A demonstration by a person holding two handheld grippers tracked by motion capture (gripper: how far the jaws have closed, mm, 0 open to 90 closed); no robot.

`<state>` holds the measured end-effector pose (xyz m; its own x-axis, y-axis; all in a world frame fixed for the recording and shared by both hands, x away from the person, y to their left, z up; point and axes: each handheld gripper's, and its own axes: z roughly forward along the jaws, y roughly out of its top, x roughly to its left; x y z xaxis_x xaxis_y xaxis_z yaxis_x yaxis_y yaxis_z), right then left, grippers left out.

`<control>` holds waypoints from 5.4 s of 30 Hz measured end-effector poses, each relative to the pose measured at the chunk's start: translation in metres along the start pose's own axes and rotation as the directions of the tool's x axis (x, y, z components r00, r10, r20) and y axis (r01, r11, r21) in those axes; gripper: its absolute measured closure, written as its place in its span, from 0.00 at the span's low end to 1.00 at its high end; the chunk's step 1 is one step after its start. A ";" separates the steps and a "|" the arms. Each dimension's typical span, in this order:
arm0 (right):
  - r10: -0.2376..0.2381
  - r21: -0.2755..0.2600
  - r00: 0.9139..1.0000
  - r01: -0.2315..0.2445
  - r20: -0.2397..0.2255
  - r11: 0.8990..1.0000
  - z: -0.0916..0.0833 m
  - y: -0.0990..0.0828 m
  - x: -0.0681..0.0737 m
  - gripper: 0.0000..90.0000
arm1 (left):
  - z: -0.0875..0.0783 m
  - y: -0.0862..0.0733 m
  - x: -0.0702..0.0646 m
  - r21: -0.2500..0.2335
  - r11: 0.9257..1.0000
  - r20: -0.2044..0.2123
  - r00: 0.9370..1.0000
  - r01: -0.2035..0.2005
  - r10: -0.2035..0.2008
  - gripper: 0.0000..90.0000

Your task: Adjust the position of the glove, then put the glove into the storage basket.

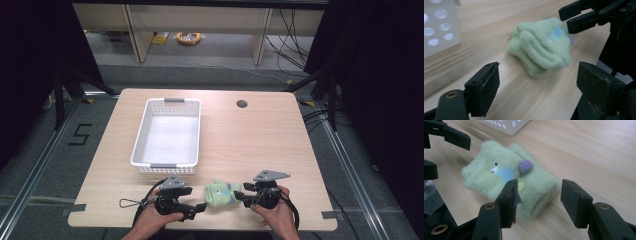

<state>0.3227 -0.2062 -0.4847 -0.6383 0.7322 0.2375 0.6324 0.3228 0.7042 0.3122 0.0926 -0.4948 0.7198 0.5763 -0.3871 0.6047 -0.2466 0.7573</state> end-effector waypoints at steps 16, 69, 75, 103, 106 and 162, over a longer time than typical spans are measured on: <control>0.022 0.097 0.999 -0.020 -0.028 0.995 0.016 -0.008 -0.002 0.51 | 0.042 0.010 0.000 0.089 0.996 -0.001 1.000 0.013 -0.013 0.31; -0.011 0.046 0.990 0.018 -0.143 0.999 0.007 0.002 0.013 0.84 | 0.011 0.011 0.002 0.045 0.999 0.059 0.998 0.005 -0.008 0.79; -0.034 0.019 0.988 0.037 -0.150 0.999 0.005 0.005 0.017 0.84 | 0.004 0.010 0.000 0.031 0.999 0.086 0.996 0.010 -0.013 0.79; -0.144 -0.030 0.972 0.141 -0.186 0.990 -0.007 0.065 0.042 0.84 | -0.046 0.042 0.006 -0.036 0.999 0.053 0.999 -0.001 0.003 0.79; -0.154 -0.030 0.971 0.151 -0.180 0.988 -0.007 0.073 0.046 0.84 | -0.053 0.048 0.009 -0.035 0.999 0.060 0.998 -0.002 0.004 0.79; -0.075 0.119 0.976 0.101 -0.205 0.988 0.117 0.196 0.058 0.84 | -0.100 0.097 0.134 0.061 0.987 -0.162 0.977 0.152 -0.140 0.78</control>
<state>0.4610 -0.0308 -0.4114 -0.7603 0.5676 0.3158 0.6124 0.4643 0.6398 0.4331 0.2235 -0.4208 0.5629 0.7237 -0.3992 0.7266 -0.2032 0.6563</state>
